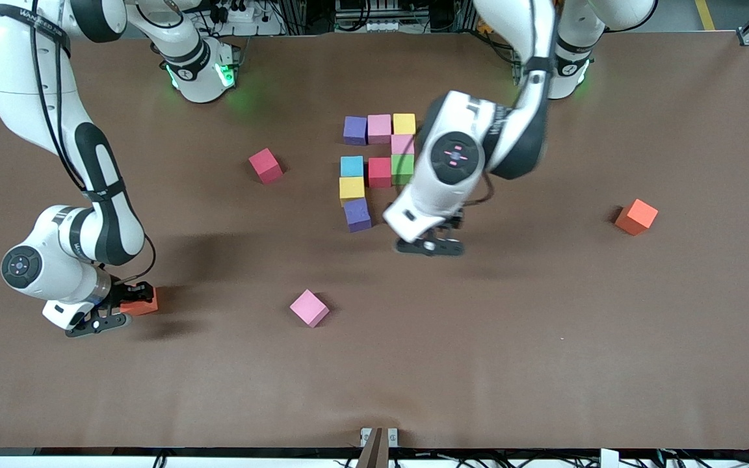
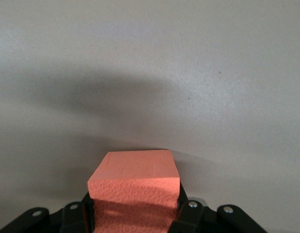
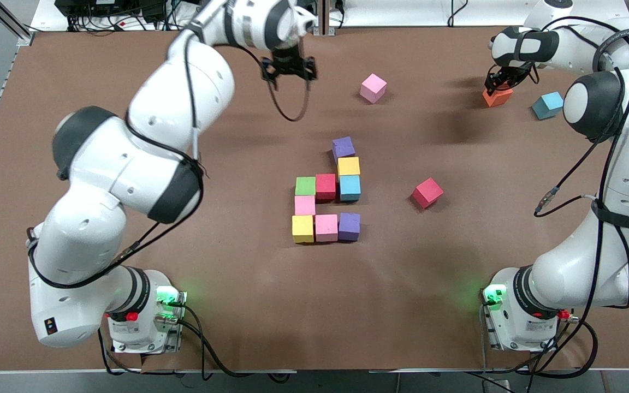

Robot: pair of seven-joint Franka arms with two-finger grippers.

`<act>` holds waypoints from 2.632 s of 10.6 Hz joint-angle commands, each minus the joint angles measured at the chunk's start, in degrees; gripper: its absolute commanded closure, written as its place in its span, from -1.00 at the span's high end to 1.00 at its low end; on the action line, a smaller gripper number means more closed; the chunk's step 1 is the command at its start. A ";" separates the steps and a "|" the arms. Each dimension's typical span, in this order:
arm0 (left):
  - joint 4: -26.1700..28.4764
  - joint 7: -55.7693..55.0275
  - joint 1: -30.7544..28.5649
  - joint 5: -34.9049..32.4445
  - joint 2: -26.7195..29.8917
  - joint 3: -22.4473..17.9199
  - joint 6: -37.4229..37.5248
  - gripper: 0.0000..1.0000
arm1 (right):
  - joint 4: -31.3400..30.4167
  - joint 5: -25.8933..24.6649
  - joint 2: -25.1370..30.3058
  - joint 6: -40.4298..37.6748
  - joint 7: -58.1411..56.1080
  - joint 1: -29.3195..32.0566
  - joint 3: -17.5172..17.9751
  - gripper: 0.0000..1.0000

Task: Form number 2 with 11 blocks
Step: 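Carry the orange cube with the right gripper while the left gripper reaches orange, then lower orange into the figure with the right gripper while the left gripper grasps orange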

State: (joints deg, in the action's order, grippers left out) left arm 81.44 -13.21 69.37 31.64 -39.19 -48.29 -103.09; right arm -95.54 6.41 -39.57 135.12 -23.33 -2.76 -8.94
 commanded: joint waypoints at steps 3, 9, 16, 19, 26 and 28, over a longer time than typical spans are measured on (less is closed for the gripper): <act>12.74 4.05 -7.90 -18.69 15.33 3.00 0.53 1.00 | -2.02 -0.61 9.67 -1.17 -0.14 -8.56 -0.38 -0.02; 34.88 14.25 -37.08 -37.96 33.72 24.53 -12.73 1.00 | -2.02 -0.61 16.18 -4.51 -0.14 -26.39 -0.29 0.03; 52.94 42.00 -52.75 -39.73 34.80 27.55 -33.74 1.00 | -1.85 -2.63 14.17 -3.72 -0.67 -44.77 -0.29 0.05; 53.03 49.65 -54.95 -42.09 32.26 27.28 -37.17 1.00 | -1.32 -2.89 11.80 -3.63 -6.26 -48.74 -0.29 0.05; 54.87 54.87 -59.87 -41.84 26.53 27.28 -43.95 1.00 | 3.42 -1.93 6.44 -3.54 -9.72 -52.70 -0.20 0.09; 56.10 54.60 -60.40 -41.14 26.71 27.37 -43.95 1.00 | 5.01 -1.84 5.21 -3.54 -9.46 -53.58 -0.12 0.09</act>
State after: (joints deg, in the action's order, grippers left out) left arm 136.09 41.26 10.10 -9.54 -13.39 -21.58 -146.15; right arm -93.17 4.19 -32.58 131.94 -32.21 -55.52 -8.67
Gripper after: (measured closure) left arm 0.000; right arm 0.410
